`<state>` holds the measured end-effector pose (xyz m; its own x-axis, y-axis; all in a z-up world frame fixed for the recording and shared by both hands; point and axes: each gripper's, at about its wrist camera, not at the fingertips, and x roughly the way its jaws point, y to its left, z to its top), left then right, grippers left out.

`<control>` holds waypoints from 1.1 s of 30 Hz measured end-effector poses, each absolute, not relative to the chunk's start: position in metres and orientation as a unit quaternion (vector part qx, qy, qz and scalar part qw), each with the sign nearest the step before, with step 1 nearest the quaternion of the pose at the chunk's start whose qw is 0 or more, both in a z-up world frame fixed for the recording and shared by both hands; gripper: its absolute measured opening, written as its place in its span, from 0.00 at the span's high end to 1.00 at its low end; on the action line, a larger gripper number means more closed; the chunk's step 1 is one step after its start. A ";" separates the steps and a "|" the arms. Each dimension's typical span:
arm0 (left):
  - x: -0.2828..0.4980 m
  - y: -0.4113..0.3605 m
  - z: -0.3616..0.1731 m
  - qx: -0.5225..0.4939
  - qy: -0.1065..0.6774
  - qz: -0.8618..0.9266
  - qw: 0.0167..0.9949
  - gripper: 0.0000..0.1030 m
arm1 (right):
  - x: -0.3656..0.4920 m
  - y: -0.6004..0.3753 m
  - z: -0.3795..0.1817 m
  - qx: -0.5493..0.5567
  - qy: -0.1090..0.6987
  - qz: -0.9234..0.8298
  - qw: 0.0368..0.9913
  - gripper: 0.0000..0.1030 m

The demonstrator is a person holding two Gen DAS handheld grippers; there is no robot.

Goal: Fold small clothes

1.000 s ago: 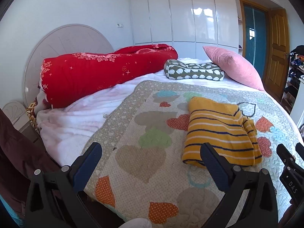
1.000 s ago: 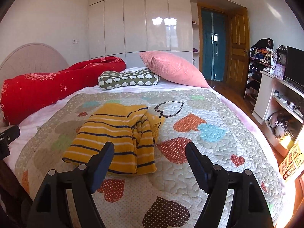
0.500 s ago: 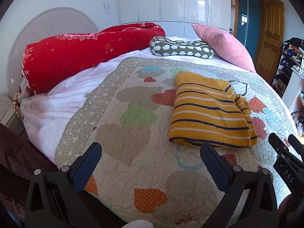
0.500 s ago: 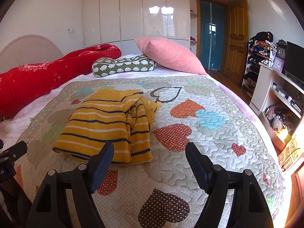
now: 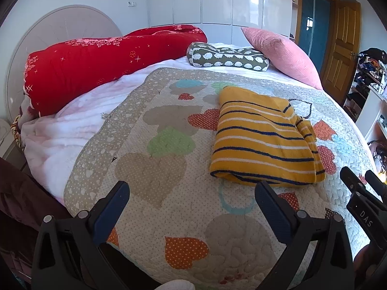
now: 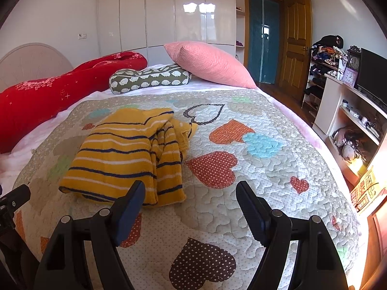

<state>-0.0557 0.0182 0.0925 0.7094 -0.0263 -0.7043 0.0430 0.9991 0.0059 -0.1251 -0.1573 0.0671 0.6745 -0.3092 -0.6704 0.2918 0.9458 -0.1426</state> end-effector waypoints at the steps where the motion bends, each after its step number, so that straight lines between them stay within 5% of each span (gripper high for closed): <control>1: -0.056 0.018 0.092 0.011 0.382 -0.019 0.924 0.00 | -0.125 -0.157 0.067 -0.012 0.369 -0.164 0.915 0.21; 23: -0.056 0.019 0.089 0.000 0.386 -0.027 0.922 0.00 | -0.126 -0.149 0.072 -0.033 0.358 -0.162 0.919 0.19; 28: -0.062 0.025 0.104 -0.008 0.353 -0.017 0.936 0.00 | -0.146 -0.142 0.115 -0.058 0.266 -0.179 0.946 0.13; 30: -0.065 0.030 0.114 -0.012 0.333 -0.012 0.943 0.00 | -0.159 -0.137 0.138 -0.072 0.207 -0.206 0.954 0.00; 33: -0.073 0.038 0.132 -0.025 0.295 -0.005 0.955 0.00 | -0.186 -0.131 0.169 -0.066 0.091 -0.222 0.968 0.00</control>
<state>-0.0731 0.0376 0.1324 0.8262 -0.0244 -0.5629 -0.0046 0.9987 -0.0501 -0.1859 -0.1314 0.1686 0.8846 -0.4425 -0.1473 0.4187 0.8926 -0.1675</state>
